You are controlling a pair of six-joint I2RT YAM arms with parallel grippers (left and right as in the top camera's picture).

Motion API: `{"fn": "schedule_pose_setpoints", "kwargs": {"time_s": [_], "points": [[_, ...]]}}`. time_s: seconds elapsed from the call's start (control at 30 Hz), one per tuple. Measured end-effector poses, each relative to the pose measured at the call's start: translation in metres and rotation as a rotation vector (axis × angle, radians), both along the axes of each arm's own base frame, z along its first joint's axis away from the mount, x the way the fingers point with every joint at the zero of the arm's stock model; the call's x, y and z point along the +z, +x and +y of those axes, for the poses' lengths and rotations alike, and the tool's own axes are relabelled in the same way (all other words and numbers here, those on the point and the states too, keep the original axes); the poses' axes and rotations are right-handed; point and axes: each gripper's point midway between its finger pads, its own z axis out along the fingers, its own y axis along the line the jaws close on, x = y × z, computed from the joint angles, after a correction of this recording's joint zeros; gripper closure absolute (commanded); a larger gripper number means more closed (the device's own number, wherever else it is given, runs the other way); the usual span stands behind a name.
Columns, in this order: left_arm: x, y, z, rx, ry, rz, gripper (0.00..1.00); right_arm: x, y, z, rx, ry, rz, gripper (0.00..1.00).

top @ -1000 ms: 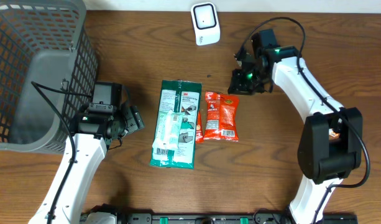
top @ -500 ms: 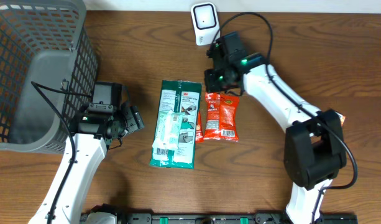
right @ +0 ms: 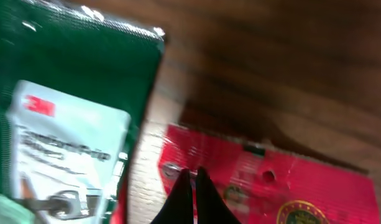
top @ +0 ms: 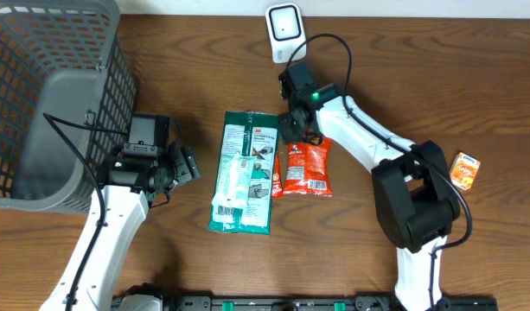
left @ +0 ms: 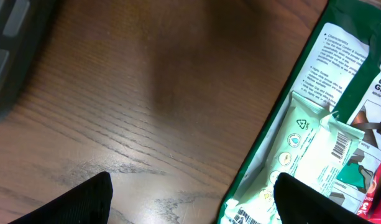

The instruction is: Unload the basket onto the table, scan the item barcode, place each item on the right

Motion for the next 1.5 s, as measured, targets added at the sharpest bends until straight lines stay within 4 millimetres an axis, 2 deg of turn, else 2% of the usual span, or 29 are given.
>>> {"fn": "schedule_pose_setpoints", "kwargs": {"time_s": [0.17, 0.43, 0.63, 0.7, 0.83, 0.9, 0.97, 1.13, 1.27, 1.37, 1.5], "points": [[0.0, 0.0, 0.0, 0.0, 0.0, 0.0, 0.16, -0.009, -0.015, -0.028, -0.02, -0.141, 0.053, 0.99], [0.0, 0.0, 0.0, 0.0, 0.0, -0.001, 0.16, -0.008, -0.037, -0.08, -0.055, -0.352, 0.145, 0.99], [0.0, 0.0, 0.0, 0.0, 0.0, -0.001, 0.16, 0.0, -0.052, -0.139, -0.201, -0.485, 0.238, 0.99], [0.0, 0.0, 0.0, 0.0, 0.0, 0.0, 0.16, 0.004, -0.058, -0.168, -0.295, -0.517, 0.29, 0.99], [0.0, 0.0, 0.0, 0.0, 0.0, 0.0, 0.16, 0.004, -0.063, -0.185, -0.349, -0.475, 0.349, 0.99], [0.0, 0.0, 0.0, 0.0, 0.0, 0.0, 0.16, 0.005, -0.064, -0.183, -0.328, -0.44, 0.362, 0.99], [0.0, 0.0, 0.0, 0.0, 0.0, 0.0, 0.16, 0.008, -0.063, -0.172, -0.299, -0.383, 0.359, 0.99], [0.0, 0.0, 0.0, 0.0, 0.0, -0.001, 0.16, 0.023, -0.039, -0.124, -0.22, -0.191, 0.234, 0.99], [0.0, 0.0, 0.0, 0.0, 0.0, 0.0, 0.16, 0.025, -0.017, -0.081, -0.153, -0.053, 0.138, 0.99], [0.0, 0.0, 0.0, 0.0, 0.0, 0.0, 0.16, 0.028, -0.01, -0.051, -0.098, 0.016, 0.09, 0.99], [0.0, 0.0, 0.0, 0.0, 0.0, -0.001, 0.16, 0.03, -0.013, -0.025, -0.045, 0.04, 0.065, 0.99]]}}
